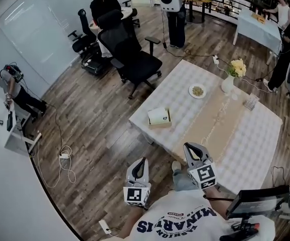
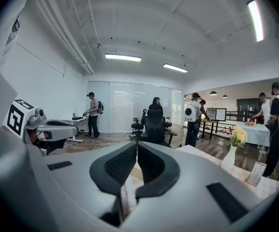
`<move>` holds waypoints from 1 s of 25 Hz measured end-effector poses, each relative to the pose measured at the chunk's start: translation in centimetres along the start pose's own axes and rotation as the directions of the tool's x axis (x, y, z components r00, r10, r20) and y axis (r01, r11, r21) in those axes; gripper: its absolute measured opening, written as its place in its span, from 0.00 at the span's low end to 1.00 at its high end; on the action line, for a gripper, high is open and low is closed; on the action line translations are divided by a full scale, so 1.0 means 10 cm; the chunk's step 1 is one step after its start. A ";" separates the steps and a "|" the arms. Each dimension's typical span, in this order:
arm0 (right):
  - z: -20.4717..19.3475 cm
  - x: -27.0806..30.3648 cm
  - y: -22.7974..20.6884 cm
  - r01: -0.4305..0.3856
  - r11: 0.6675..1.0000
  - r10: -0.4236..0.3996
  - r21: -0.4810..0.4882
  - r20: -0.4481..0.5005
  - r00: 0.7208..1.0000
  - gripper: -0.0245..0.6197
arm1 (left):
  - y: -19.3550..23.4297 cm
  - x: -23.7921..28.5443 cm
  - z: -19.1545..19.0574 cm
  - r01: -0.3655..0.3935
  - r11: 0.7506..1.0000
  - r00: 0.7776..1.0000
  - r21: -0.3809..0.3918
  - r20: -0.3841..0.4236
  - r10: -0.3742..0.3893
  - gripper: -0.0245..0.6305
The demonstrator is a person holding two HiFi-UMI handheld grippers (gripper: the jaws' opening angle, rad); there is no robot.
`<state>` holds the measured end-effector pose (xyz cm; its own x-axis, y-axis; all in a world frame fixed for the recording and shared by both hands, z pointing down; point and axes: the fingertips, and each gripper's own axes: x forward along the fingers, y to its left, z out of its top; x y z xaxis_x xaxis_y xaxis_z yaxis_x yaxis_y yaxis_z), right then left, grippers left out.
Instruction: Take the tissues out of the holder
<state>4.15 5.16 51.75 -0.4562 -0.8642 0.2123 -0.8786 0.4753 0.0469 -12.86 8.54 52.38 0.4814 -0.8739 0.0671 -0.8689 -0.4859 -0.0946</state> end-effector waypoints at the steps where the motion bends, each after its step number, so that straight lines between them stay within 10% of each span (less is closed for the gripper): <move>1: 0.01 0.11 -0.10 0.000 1.000 0.000 0.004 0.002 1.000 0.05 | 0.03 0.13 0.01 -0.001 1.000 1.000 0.004 -0.003 0.001 0.04; 25: 0.15 1.64 -1.25 -0.023 0.998 0.024 0.055 -0.027 0.999 0.05 | 0.88 1.93 0.48 -0.014 1.000 1.000 0.019 -0.004 0.014 0.04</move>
<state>7.40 -15.17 53.21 -0.4732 -0.8477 0.2398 -0.8745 0.4849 -0.0115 -10.69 -12.68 48.07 0.4682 -0.8808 0.0700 -0.8734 -0.4734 -0.1146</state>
